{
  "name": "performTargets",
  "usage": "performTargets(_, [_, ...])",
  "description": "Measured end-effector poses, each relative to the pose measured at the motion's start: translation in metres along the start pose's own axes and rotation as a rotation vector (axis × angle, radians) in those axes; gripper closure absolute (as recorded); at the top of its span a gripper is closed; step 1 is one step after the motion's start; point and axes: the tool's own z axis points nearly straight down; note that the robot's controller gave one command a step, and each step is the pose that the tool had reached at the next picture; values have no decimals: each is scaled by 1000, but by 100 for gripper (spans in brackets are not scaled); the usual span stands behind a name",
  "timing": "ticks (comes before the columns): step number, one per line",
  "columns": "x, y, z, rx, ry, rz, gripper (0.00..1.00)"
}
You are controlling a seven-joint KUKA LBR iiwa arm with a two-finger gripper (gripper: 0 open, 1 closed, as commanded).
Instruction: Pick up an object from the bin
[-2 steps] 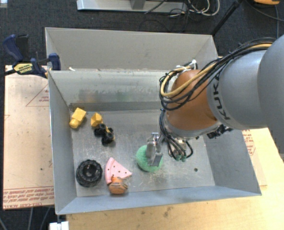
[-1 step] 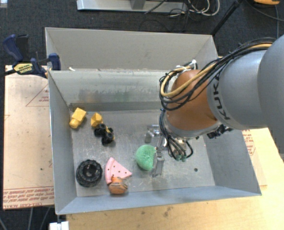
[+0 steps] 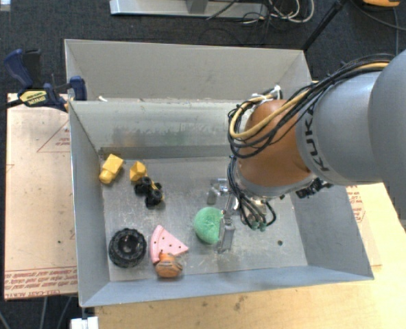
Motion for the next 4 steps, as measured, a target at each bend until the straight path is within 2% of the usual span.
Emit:
performTargets(1, [-7,-2,39,0,-2,-80,100])
performTargets(2, [-7,-2,39,0,-2,-80,100])
performTargets(3, [-12,-8,39,-1,-3,-364,100])
performTargets(4, [-12,-8,39,-1,-3,-364,100])
